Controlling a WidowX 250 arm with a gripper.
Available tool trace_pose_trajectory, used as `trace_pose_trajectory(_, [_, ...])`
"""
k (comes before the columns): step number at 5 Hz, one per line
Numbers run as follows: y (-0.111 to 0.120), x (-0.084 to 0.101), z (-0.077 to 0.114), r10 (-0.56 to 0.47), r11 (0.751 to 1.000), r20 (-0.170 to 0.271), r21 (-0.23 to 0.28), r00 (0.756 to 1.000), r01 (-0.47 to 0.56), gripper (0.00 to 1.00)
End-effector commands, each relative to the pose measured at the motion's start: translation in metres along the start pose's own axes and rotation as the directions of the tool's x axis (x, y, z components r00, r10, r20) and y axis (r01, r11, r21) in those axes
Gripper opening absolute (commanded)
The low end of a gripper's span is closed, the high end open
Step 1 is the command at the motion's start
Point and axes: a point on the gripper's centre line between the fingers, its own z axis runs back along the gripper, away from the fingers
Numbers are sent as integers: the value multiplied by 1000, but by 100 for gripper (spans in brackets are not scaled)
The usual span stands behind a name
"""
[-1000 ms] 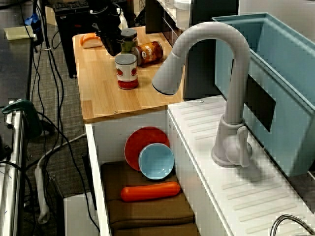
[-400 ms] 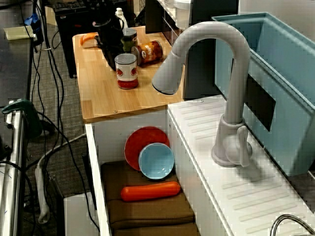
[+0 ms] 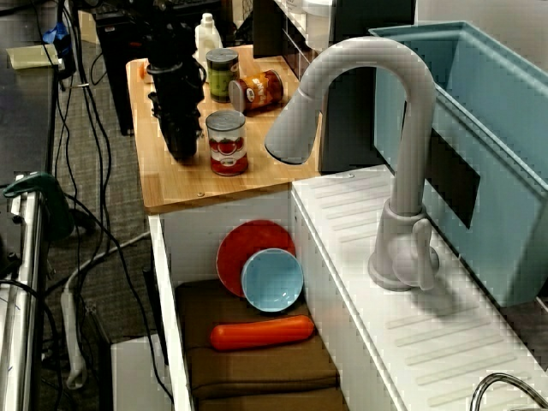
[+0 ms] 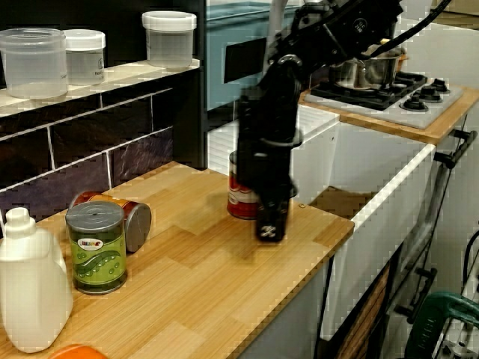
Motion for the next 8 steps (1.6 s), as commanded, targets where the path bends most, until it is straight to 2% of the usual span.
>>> trace_pose_trajectory(1, [-45, -41, 19, -42, 999, -41, -12, 998, 41, 0])
trace_pose_trajectory(2, [-33, -36, 28, -50, 999, -16, -15, 999, 50, 0])
trace_pose_trajectory(3, [-8, -18, 34, -35, 999, 2, -22, 999, 35, 0])
trace_pose_trajectory(4, [13, 0, 43, -3, 999, 52, -34, 999, 5, 0])
trace_pose_trajectory(5, [27, 17, 51, 14, 999, 152, -36, 988, -9, 0])
trace_pose_trajectory(6, [37, 42, 53, 4, 1000, 205, -13, 979, -1, 0])
trace_pose_trajectory(7, [52, 70, 56, 45, 999, 247, -18, 968, -42, 0])
trace_pose_trajectory(8, [54, 93, 54, 85, 996, 257, -26, 963, -81, 0])
